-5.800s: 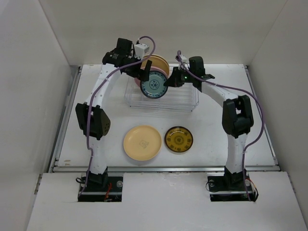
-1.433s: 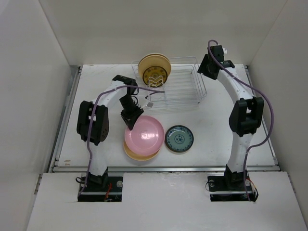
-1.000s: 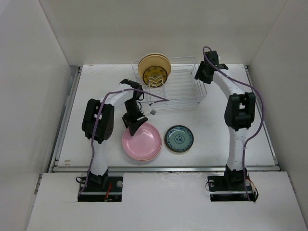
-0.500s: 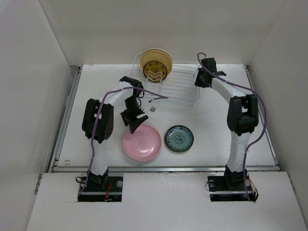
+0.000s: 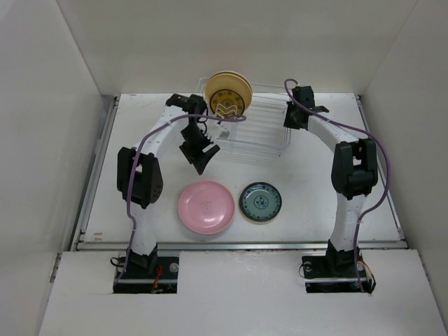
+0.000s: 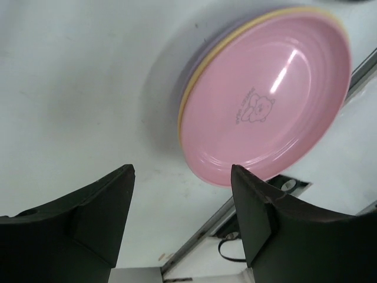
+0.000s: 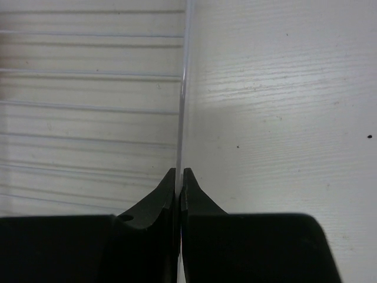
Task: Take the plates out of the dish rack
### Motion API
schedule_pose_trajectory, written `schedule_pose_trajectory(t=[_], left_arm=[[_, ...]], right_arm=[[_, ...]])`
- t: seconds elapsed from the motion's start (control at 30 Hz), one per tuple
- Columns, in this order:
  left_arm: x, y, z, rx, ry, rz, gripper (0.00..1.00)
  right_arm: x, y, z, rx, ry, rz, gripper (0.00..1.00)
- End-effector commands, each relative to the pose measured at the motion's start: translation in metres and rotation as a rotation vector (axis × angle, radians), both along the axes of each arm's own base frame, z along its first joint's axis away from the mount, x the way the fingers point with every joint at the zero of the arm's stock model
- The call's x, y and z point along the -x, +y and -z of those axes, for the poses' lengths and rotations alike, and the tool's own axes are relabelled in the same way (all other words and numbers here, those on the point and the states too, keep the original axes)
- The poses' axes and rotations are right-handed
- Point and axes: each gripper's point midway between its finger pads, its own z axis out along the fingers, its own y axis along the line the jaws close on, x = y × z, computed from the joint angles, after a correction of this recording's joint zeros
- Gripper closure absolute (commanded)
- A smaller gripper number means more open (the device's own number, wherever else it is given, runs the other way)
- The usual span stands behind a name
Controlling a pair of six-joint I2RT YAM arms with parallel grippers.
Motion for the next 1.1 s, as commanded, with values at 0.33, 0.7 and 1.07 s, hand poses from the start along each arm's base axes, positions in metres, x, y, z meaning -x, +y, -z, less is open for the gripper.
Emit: schedule_pose_trajectory(t=[0.33, 0.7, 1.07], left_arm=[[-0.189, -0.016, -0.091, 0.095, -0.762, -0.328, 0.28], [-0.286, -0.053, -0.081, 0.297, -0.99, -0.349, 0.35], [-0.288, 0.004, -0.108, 0.273, -0.964, -0.661, 0.31]], right_arm=[[-0.026, 0.019, -0.027, 0.25, -0.129, -0.325, 1.0], [-0.06, 0.015, -0.034, 0.26, -0.168, -0.267, 0.6], [-0.033, 0.017, -0.17, 0.188, -0.5, -0.239, 0.24]])
